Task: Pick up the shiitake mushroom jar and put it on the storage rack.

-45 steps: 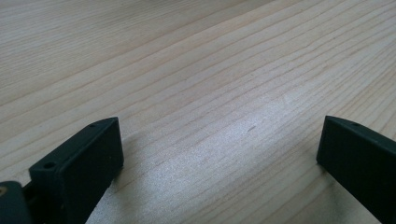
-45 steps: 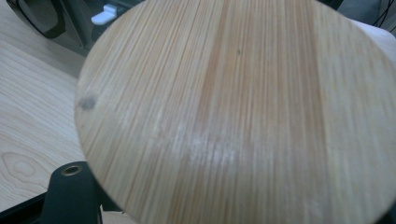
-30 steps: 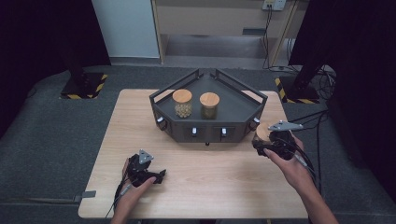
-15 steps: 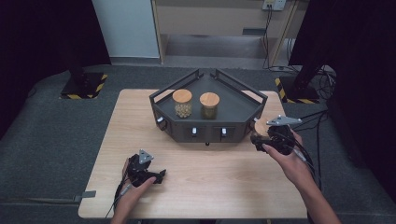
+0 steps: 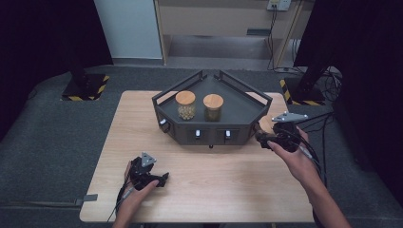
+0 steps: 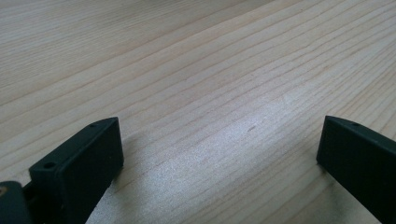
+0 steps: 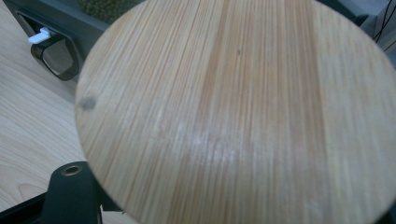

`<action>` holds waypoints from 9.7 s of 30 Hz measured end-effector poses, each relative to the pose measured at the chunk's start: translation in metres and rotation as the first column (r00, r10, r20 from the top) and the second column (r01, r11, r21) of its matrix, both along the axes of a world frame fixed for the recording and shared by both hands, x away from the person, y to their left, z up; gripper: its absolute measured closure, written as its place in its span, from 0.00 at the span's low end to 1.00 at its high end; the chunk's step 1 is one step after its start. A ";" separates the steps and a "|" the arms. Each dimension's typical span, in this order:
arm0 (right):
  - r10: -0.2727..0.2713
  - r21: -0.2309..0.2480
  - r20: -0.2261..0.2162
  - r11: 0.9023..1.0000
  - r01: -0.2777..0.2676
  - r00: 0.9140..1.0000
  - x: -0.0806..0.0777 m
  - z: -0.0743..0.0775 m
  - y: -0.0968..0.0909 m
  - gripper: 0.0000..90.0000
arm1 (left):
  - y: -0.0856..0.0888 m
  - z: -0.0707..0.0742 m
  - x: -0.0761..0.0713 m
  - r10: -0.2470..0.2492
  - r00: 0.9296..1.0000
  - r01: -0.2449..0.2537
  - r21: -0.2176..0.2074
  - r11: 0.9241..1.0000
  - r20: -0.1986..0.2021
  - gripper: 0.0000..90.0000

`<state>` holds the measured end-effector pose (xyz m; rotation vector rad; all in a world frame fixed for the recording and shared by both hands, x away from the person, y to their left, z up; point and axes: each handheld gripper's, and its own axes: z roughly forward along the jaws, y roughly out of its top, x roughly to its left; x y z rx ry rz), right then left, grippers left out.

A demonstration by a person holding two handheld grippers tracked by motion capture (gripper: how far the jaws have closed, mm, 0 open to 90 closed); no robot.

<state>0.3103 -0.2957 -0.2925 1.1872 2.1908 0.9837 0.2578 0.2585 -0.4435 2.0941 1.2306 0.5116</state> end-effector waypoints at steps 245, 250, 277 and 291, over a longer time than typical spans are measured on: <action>-0.012 0.119 0.019 0.993 0.010 1.000 0.053 -0.018 0.026 0.03 | 0.000 0.000 0.000 0.000 1.000 0.000 0.000 1.000 0.000 0.00; -0.007 0.131 0.017 0.991 0.005 1.000 0.044 -0.024 0.022 0.03 | 0.000 0.000 0.000 0.000 1.000 0.000 0.000 1.000 0.000 0.00; 0.006 0.127 0.003 0.992 -0.006 1.000 0.011 -0.048 0.007 0.03 | 0.000 0.000 0.000 0.001 1.000 -0.001 0.000 1.000 0.000 0.00; 0.017 0.112 -0.002 0.994 -0.017 1.000 0.000 -0.063 0.006 0.04 | 0.000 0.000 0.000 0.001 1.000 -0.001 0.000 1.000 0.000 0.00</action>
